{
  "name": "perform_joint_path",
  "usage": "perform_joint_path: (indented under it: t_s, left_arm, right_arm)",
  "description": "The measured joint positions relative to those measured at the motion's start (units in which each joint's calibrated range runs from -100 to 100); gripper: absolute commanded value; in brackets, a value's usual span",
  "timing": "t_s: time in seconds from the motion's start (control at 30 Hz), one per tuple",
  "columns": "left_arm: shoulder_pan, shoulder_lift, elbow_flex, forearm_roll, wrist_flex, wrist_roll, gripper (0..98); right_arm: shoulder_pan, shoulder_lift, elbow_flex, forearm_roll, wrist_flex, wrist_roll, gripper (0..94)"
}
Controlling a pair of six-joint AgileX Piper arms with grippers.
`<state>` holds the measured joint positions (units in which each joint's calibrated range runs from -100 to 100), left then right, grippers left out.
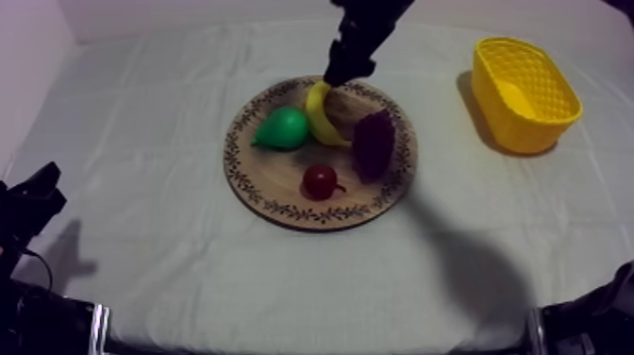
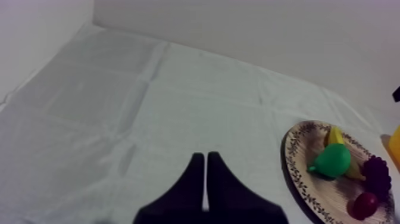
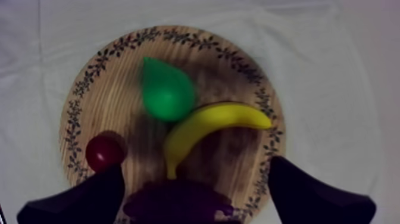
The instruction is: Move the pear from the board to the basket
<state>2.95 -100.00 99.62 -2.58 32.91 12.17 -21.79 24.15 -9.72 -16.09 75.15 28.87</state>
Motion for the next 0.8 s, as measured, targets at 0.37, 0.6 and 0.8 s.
perform_joint_path:
  t_s: [0.37, 0.6, 0.8]
  left_arm:
    - [0.0, 0.0, 0.0, 0.0, 0.0, 0.0, 0.1]
    - [0.0, 0.0, 0.0, 0.0, 0.0, 0.0, 0.1]
    - [0.0, 0.0, 0.0, 0.0, 0.0, 0.0, 0.1]
  right_arm:
    - [-2.1, 11.3, -6.9, 0.1, 0.0, -0.4, 81.6]
    - [-2.8, 17.6, -12.7, -0.7, 0.8, -1.1, 81.7]
    - [-3.5, 21.7, -15.1, -1.0, 0.8, -1.1, 80.8]
